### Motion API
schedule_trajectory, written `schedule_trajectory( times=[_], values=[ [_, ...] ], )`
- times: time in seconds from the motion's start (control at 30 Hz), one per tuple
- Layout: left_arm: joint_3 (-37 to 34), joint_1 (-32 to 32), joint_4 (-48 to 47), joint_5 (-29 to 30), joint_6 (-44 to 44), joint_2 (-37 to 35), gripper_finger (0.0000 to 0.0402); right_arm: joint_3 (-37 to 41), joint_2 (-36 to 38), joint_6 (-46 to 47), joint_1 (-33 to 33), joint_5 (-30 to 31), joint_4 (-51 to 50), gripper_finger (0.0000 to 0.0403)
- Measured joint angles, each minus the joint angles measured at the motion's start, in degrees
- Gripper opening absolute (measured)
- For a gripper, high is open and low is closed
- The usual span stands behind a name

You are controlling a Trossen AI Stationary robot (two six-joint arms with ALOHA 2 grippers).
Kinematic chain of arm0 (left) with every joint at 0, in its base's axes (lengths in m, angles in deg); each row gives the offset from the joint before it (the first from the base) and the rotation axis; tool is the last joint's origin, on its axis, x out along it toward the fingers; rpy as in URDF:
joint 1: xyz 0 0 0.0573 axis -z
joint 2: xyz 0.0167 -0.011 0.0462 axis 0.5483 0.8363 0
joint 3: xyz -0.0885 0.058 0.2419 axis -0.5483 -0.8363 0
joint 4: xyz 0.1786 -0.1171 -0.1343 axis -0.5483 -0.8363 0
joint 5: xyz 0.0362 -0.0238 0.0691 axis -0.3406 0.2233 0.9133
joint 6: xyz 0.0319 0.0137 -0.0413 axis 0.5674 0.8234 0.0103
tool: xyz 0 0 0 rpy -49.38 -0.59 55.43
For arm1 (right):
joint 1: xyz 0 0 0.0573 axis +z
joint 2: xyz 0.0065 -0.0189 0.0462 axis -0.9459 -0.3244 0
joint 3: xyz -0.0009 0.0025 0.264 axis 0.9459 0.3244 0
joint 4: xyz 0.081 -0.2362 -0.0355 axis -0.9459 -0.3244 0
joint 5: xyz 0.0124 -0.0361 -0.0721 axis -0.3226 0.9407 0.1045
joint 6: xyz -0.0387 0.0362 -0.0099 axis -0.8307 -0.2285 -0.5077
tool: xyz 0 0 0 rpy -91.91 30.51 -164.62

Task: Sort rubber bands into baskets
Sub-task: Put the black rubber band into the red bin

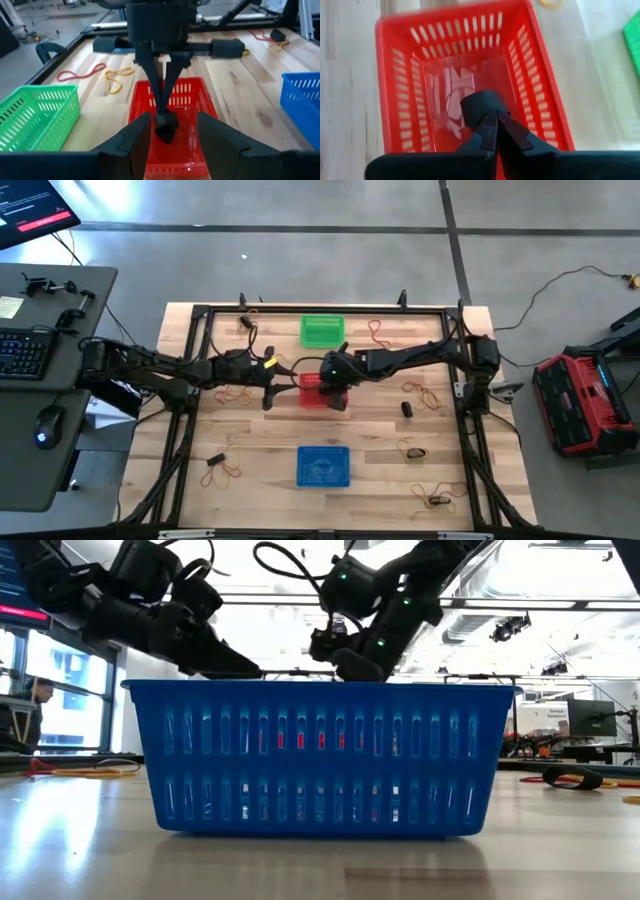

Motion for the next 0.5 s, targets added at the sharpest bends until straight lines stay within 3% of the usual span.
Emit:
schedule_trajectory(
  times=[0.13,0.5],
  values=[
    [-1.1,0.0,2.0,0.0,-0.1,0.0,0.0152,0.0,-0.1,-1.6,-0.2,-2.0,4.2,0.0000],
    [-1.2,-3.5,1.0,0.7,-3.2,0.0,0.0152,-2.3,0.1,-4.0,-0.2,-1.7,-0.8,0.0000]
  ],
)
